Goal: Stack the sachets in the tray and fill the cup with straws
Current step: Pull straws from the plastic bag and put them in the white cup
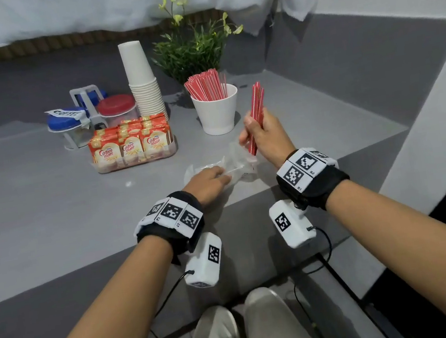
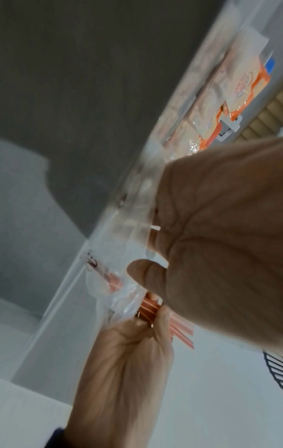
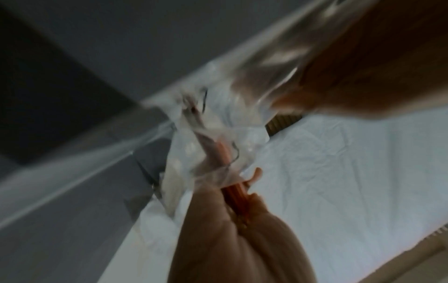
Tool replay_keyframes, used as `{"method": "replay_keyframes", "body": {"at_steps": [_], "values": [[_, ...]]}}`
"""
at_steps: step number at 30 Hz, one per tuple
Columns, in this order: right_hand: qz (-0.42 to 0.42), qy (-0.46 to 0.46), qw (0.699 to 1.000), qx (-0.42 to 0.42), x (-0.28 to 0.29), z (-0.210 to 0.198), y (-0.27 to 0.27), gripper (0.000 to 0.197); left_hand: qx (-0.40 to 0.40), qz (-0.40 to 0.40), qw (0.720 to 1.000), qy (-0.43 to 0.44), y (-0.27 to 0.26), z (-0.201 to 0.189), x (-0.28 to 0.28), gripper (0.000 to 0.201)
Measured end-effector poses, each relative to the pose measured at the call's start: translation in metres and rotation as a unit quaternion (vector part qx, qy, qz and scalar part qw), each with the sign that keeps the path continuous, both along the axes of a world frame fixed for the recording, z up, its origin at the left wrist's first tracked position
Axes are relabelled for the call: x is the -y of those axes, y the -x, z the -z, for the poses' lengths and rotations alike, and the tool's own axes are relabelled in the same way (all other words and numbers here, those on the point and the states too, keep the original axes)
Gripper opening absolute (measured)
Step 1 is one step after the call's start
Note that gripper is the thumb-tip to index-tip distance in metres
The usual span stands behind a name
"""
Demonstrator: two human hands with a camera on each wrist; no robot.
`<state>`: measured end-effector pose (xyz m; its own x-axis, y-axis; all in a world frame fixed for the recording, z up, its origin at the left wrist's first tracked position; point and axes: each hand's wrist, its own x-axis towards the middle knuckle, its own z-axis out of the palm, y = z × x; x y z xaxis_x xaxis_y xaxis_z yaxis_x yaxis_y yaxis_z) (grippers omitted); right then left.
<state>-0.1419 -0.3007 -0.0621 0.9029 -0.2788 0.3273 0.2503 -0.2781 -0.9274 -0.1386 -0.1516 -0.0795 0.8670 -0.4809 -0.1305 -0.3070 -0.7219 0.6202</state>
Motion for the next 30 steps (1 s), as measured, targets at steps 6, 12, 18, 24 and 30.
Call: {"method": "replay_keyframes", "body": {"at_steps": [6, 12, 18, 24, 30], "values": [[-0.006, -0.076, 0.989, -0.124, -0.006, 0.040, -0.006, 0.027, -0.035, 0.029, 0.997, -0.055, -0.019, 0.003, 0.001, 0.043], [-0.044, 0.000, 0.988, -0.151, 0.006, 0.035, -0.017, 0.040, -0.055, 0.030, 0.995, -0.076, -0.025, -0.002, -0.006, 0.045], [0.039, 0.015, 0.978, -0.202, 0.020, 0.026, -0.034, 0.033, -0.025, 0.026, 0.988, -0.153, -0.038, 0.000, -0.020, 0.055], [0.099, -0.112, 0.961, -0.233, 0.021, -0.014, -0.049, 0.048, -0.025, 0.033, 0.973, -0.228, -0.056, 0.001, -0.012, 0.064], [0.084, -0.106, 0.977, -0.166, 0.005, -0.069, -0.069, 0.045, -0.013, 0.043, 0.964, -0.261, -0.070, -0.002, 0.002, 0.067]]}}
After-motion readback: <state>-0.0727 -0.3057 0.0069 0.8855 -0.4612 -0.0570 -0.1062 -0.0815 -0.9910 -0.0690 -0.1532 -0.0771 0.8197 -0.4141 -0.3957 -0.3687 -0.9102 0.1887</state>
